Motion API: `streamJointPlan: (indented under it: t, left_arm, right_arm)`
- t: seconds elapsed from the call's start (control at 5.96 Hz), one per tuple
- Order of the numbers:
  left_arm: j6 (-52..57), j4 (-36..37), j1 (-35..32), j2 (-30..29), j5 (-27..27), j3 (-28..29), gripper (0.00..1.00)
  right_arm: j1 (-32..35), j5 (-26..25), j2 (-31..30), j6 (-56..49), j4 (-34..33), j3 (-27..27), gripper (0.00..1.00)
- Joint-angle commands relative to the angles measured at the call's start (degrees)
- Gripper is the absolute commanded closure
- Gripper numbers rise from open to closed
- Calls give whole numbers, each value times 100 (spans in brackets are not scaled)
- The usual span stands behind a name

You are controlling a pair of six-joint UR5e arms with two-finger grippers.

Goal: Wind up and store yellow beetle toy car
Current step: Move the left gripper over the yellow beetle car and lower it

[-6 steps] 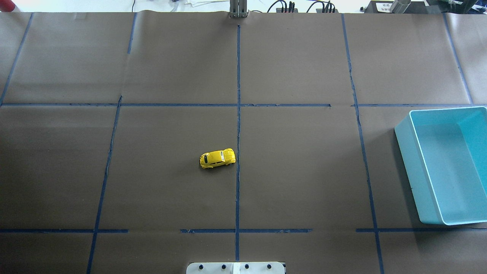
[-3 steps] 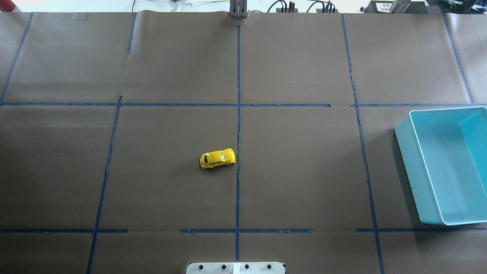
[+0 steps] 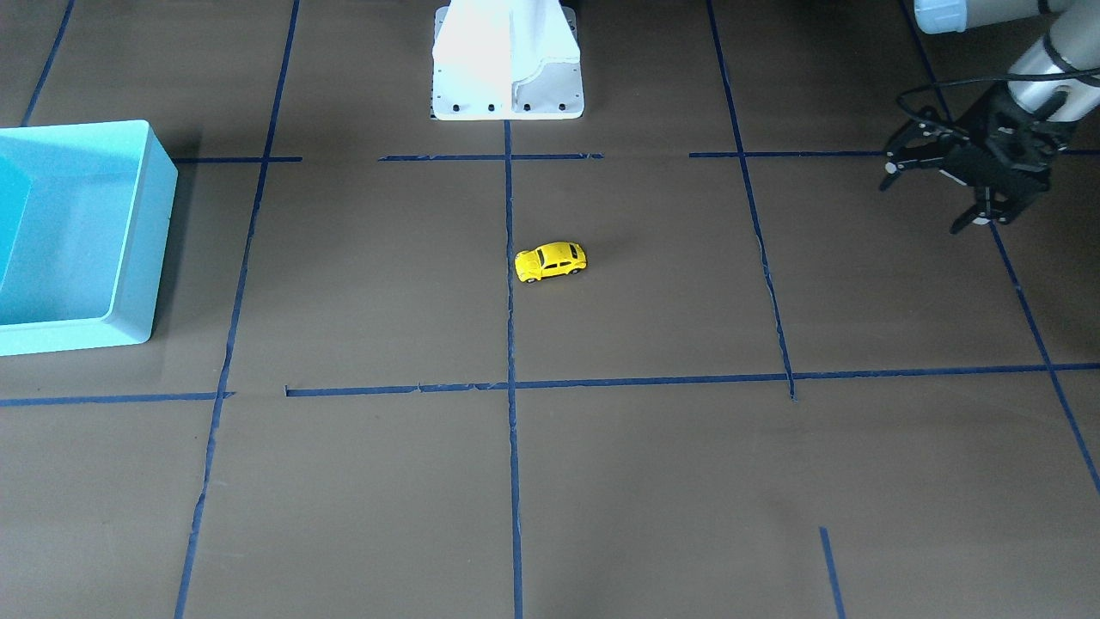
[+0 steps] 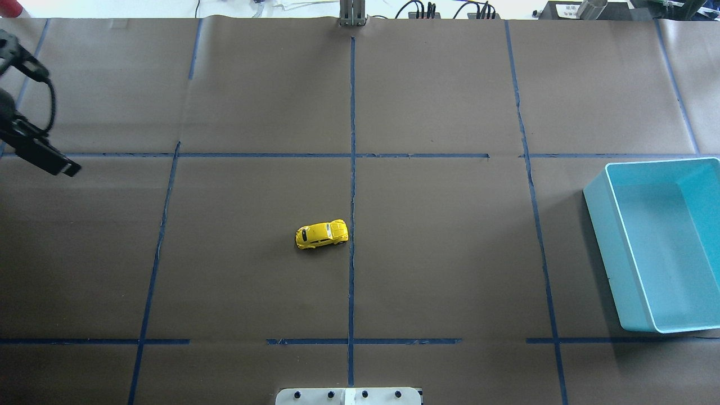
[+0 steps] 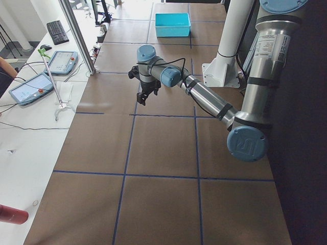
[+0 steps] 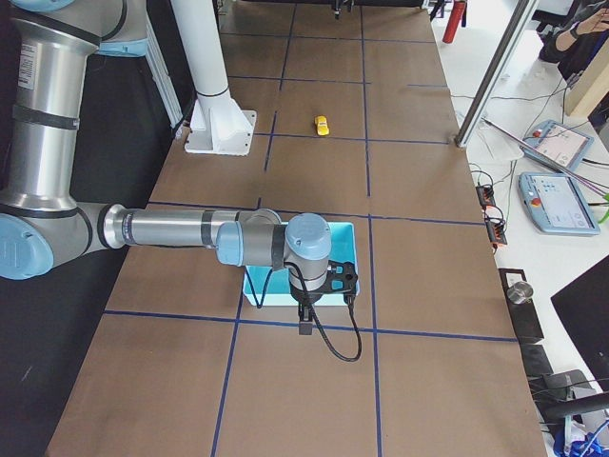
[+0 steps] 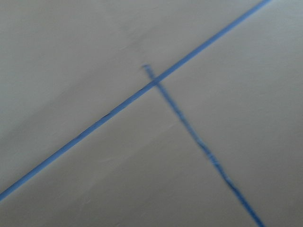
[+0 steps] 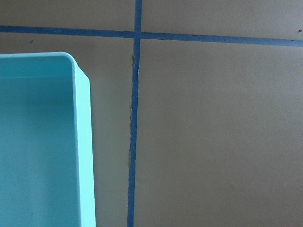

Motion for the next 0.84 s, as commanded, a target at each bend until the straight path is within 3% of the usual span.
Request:
streamJointPlan:
  t: [0.0,0.17,0.34,0.67]
  left_arm:
    - [23,236,1044,-854,648,-29,0]
    - [49,175,1919,-989,1437,-108,0]
    - [58,157,2563,-1208,1663,-108,0]
    - [128,218,2981,-2060,1534,635,0]
  right_arm:
    - [0,0,-5,0,0,0,0]
    - [0,0,-5,0,0,-26,0]
    - [0,0,-5,0,0,-26,0]
    - [0,0,-5,0,0,-53,0]
